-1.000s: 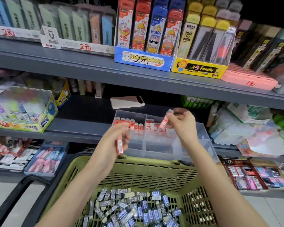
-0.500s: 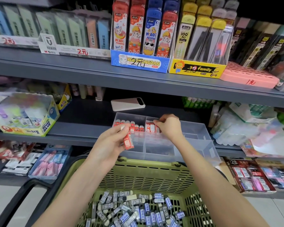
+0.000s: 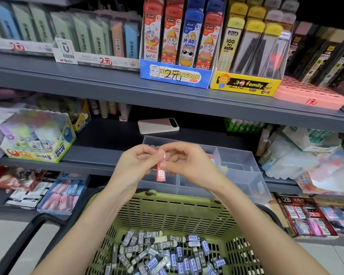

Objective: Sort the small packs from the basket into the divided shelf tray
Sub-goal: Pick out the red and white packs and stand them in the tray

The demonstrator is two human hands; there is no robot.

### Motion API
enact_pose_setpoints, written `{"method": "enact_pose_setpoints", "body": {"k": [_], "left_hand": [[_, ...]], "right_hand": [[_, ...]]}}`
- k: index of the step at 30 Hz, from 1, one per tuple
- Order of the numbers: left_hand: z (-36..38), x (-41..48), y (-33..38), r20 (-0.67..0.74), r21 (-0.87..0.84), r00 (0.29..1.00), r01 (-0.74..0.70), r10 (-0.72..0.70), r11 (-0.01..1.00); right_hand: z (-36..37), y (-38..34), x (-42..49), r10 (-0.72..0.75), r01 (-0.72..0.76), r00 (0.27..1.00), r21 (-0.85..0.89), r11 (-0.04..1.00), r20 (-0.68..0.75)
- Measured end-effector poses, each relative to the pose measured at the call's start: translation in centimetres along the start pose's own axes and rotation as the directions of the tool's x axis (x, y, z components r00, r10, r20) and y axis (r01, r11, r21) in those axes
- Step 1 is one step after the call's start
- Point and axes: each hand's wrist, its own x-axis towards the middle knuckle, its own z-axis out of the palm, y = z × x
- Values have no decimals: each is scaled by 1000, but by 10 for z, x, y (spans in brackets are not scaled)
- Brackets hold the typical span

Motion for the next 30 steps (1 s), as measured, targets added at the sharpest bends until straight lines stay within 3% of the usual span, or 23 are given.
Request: {"method": "enact_pose_setpoints", "body": {"k": [3, 5, 7, 9, 13, 17, 19, 22, 26, 28, 30], "left_hand": [[-5, -2, 0, -5, 123, 998, -54, 55, 991], [-14, -2, -6, -43, 342, 985, -140, 165, 929], [-25, -4, -14, -67, 640, 943, -211, 326, 739], [-34, -7, -24, -44, 798, 906, -221, 421, 560], [-43, -12, -38, -15, 880, 925, -168, 379, 444], [-46, -12, -42, -14, 869, 931, -170, 366, 465], [-46, -12, -42, -9, 866, 936, -169, 352, 472], [-46, -13, -43, -5, 861, 941, -168, 338, 481], [-46, -17, -41, 15, 867, 936, -188, 353, 461], [-47, -23, -40, 13, 876, 921, -198, 389, 439], [-47, -33, -42, -7, 881, 897, -203, 441, 428]], "right_hand": [[-6, 7, 12, -11, 12, 998, 14, 1000, -65], [-19, 18, 27, 31, -25, 978, 32, 999, -207], [-31, 32, 43, 93, -109, 949, -35, 993, -300], [-35, 46, 56, 147, -197, 940, -140, 970, -307], [-24, 63, 72, 208, -297, 943, -370, 881, -260], [-12, 70, 76, 112, -252, 961, -638, 727, -252], [-9, 75, 77, 27, -214, 969, -779, 590, -246], [-5, 81, 78, 7, -168, 983, -880, 444, -184], [-5, 73, 68, -38, -168, 976, -855, 491, -214], [-3, 67, 49, -186, -111, 946, -804, 584, -266], [2, 62, 16, -386, 58, 868, -707, 705, -314]]}}
